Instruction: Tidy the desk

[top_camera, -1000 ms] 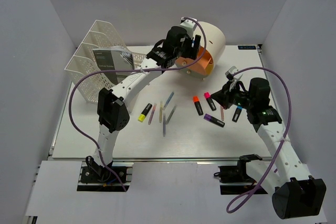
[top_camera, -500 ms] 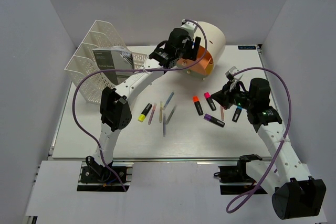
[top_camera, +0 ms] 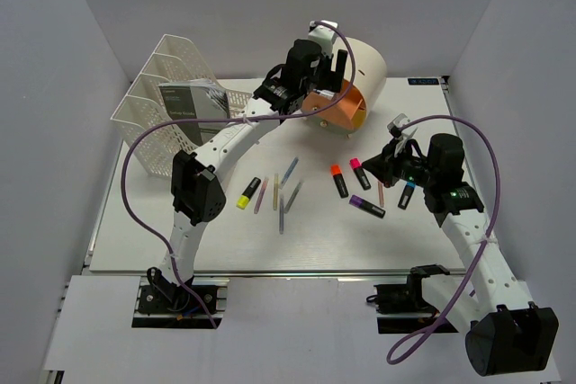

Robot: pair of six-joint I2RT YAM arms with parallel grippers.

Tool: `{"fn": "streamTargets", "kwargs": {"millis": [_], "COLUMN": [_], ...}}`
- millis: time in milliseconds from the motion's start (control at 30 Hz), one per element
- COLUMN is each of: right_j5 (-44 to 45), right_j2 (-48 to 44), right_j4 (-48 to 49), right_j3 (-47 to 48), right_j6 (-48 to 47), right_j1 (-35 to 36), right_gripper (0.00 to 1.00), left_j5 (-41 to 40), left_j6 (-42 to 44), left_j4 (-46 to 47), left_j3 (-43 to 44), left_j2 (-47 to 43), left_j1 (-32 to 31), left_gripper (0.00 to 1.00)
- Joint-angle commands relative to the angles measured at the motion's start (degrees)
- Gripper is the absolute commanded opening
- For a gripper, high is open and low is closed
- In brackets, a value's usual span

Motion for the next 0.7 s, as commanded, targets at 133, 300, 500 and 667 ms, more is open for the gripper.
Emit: {"fn": "streamTargets", "kwargs": {"millis": [133,300,500,667], "right_j5": [-2.4,-7.9,-15.8,-10.3], "right_j2": [-0.2,-1.1,-0.2,6.6], "right_j4": [1.7,0.8,-4.5,-7.5], "right_j3": [-0.1,-0.8,-0.5,6.5], "right_j6": [-0.8,-7.3,-25.8,-32.3], "right_j1": [-0.5,-0.4,0.3,3.3], "right_gripper": [0.0,0.0,0.04,0.0], "left_j5": [-2.4,-4.2,-1.8,0.9], "left_j6": [-0.4,-2.7,-6.2,-7.6], "left_j4": [1.2,1.9,7.8,9.4], "left_j3": [2.3,-0.9,-28.0,-52.1], "left_j2": [-3.5,-10.4,-31.5,-46.1], "left_j1": [-0.2,0.9,1.4,1.4], "left_gripper": [0.91,0.69,0.04,0.02]}}
